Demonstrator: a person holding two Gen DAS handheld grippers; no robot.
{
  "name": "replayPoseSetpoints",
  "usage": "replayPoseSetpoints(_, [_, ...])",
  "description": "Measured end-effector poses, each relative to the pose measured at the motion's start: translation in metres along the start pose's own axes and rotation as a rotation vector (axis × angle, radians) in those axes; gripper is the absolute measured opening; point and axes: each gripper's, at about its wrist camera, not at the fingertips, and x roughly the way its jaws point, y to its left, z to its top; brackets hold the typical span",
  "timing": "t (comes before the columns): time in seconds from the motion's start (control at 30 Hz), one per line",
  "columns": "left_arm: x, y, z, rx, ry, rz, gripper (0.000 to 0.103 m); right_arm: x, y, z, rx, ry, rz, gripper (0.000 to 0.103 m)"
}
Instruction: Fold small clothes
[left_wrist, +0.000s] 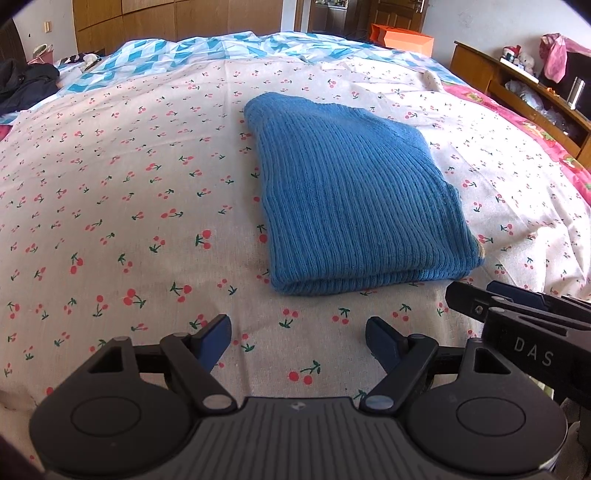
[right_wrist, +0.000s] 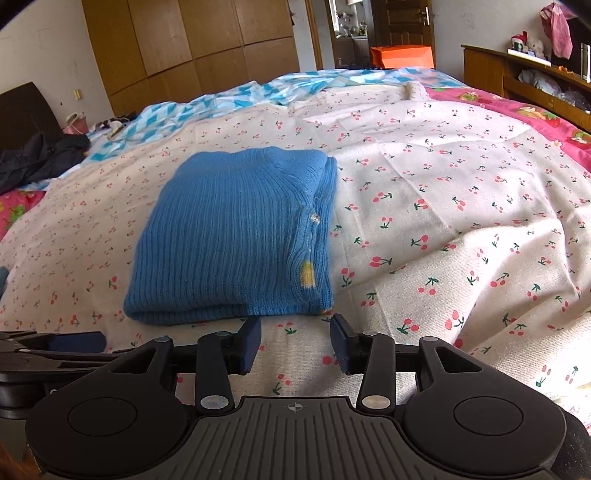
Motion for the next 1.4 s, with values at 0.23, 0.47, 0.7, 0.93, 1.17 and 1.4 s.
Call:
replayPoseSetpoints(0.23, [0.0, 0.005, -0.002, -0.023, -0.009, -0.01, 0.087, -0.002, 0.003, -0.003, -0.016, 0.01, -0.011, 0.047])
replayPoseSetpoints(0.47, [-0.002, 0.002, -0.001, 0.004, -0.018, 0.058, 0.094, -0.005, 0.007, -0.005, -0.025, 0.017, -0.017, 0.05])
replayPoseSetpoints(0.7, [-0.003, 0.005, 0.001, -0.014, -0.017, 0.061, 0.094, -0.01, 0.007, -0.006, -0.019, 0.019, -0.009, 0.052])
replayPoseSetpoints(0.93, [-0.004, 0.003, 0.002, -0.01, -0.015, 0.073, 0.095, -0.011, 0.007, -0.006, -0.017, 0.021, -0.012, 0.052])
replayPoseSetpoints(1.17, [-0.005, 0.002, 0.002, -0.005, -0.007, 0.079, 0.094, -0.011, 0.007, -0.007, -0.017, 0.028, -0.014, 0.052])
replayPoseSetpoints(1.4, [-0.005, 0.002, 0.002, -0.007, -0.004, 0.079, 0.094, -0.012, 0.007, -0.008, -0.013, 0.029, -0.015, 0.052])
